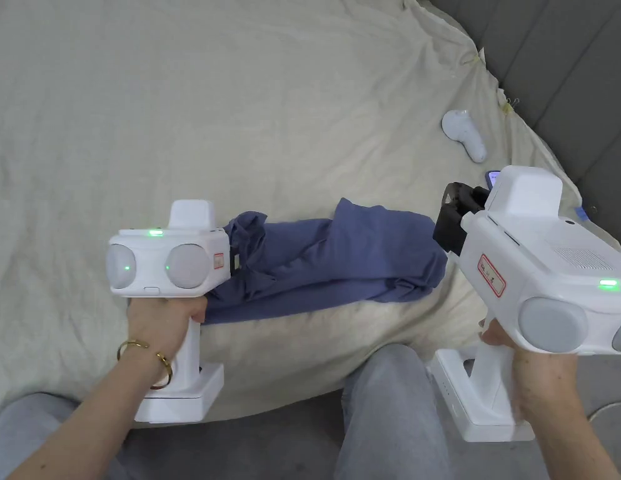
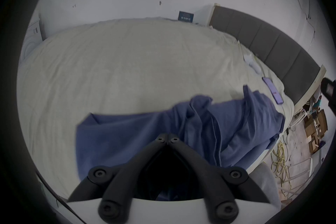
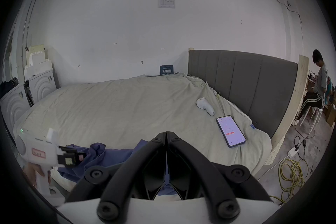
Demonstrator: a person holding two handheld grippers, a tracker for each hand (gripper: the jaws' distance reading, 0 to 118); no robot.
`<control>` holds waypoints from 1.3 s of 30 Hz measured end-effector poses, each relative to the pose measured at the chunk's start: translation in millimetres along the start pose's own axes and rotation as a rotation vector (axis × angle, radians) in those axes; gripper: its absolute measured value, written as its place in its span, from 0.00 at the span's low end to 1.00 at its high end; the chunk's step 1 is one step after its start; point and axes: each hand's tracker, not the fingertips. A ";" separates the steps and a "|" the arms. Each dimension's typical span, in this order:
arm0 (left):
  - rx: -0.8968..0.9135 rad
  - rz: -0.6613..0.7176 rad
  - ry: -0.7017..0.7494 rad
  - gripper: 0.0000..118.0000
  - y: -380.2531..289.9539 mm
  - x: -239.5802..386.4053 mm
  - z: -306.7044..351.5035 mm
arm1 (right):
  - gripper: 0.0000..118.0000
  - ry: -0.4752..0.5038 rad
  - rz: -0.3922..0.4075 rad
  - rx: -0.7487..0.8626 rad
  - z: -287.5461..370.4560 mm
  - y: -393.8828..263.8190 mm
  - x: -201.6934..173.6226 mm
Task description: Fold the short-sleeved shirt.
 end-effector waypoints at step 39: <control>-0.055 0.416 -0.420 0.34 51.2 -157.1 64.8 | 0.00 -0.002 -0.034 0.021 5.6 11.6 1.1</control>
